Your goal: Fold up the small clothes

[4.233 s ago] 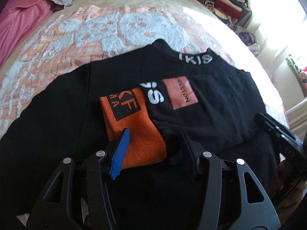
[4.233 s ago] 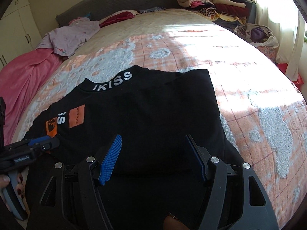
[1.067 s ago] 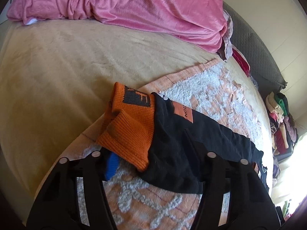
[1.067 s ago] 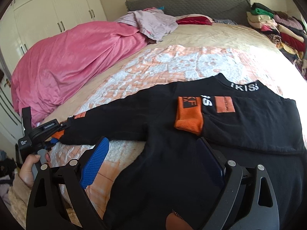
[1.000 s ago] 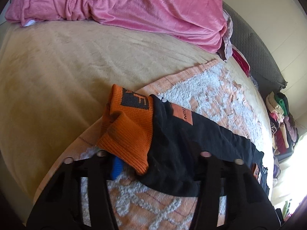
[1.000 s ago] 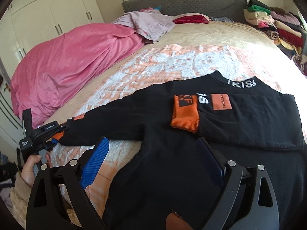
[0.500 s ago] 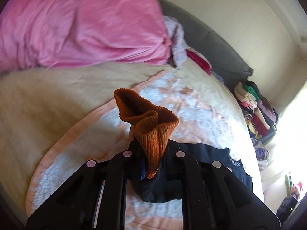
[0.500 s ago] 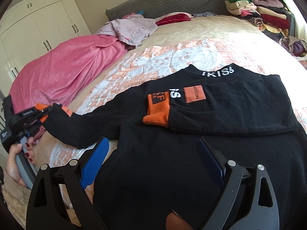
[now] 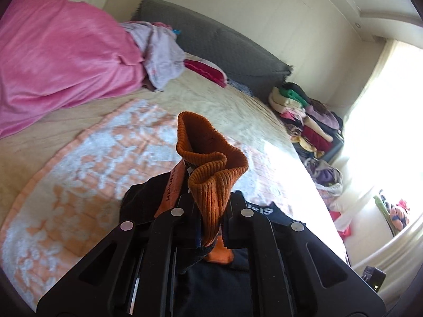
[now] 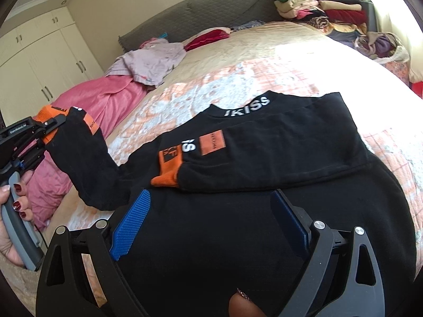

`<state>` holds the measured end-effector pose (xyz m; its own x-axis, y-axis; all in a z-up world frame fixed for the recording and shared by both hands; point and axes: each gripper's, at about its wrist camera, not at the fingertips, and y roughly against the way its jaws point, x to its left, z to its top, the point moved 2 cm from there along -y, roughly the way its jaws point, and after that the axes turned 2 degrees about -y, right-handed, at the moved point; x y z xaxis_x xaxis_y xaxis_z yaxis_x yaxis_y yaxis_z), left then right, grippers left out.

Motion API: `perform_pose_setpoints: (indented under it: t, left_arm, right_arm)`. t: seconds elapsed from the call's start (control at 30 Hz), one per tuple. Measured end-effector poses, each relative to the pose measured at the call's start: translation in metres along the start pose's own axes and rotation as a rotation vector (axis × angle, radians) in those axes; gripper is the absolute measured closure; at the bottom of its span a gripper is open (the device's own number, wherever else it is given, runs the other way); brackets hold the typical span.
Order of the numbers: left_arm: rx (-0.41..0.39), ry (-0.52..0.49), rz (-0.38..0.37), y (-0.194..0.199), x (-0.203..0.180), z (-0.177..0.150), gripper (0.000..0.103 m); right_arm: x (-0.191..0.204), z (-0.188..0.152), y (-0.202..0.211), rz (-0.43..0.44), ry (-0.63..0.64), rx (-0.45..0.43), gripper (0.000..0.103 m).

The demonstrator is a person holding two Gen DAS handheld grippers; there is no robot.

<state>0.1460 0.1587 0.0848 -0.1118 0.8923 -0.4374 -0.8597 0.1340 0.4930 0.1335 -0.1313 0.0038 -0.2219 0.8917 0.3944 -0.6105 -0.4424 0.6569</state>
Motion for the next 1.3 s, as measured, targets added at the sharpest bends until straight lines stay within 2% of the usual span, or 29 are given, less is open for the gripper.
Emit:
perform_pose_setpoints:
  t: [0.17,0.47,0.67,0.83,0.97,1.03,1.1,1.2,1.3]
  left_arm:
    - [0.042,-0.063,-0.051,-0.022,-0.038,-0.01,0.099]
    - [0.134,-0.123,-0.117,-0.065,-0.08,-0.036,0.099]
    - [0.241,-0.187,-0.188,-0.097,-0.1,-0.072,0.099]
    - [0.316,-0.211,-0.236,-0.117,-0.101,-0.095,0.096]
    - [0.353,-0.229,-0.264,-0.124,-0.101,-0.103,0.06]
    - [0.347,-0.229,-0.283,-0.122,-0.101,-0.103,0.057]
    - [0.336,-0.214,-0.301,-0.119,-0.098,-0.097,0.042]
    - [0.308,-0.189,-0.283,-0.115,-0.088,-0.087,0.04]
    - [0.272,-0.171,-0.21,-0.114,-0.07,-0.075,0.038]
  right_arm:
    - [-0.025,0.003,0.007,-0.032,-0.044,-0.017,0.012]
    - [-0.074,0.007,0.021,-0.111,-0.151,-0.052,0.012]
    - [-0.099,0.01,0.026,-0.172,-0.216,-0.064,0.012]
    - [-0.115,0.01,0.025,-0.209,-0.256,-0.065,0.012]
    - [-0.12,0.01,0.021,-0.224,-0.273,-0.063,0.012]
    - [-0.119,0.01,0.018,-0.23,-0.275,-0.061,0.012]
    - [-0.118,0.011,0.014,-0.232,-0.271,-0.056,0.012]
    - [-0.109,0.012,0.004,-0.224,-0.246,-0.045,0.012]
    - [-0.093,0.014,-0.012,-0.21,-0.185,-0.029,0.012]
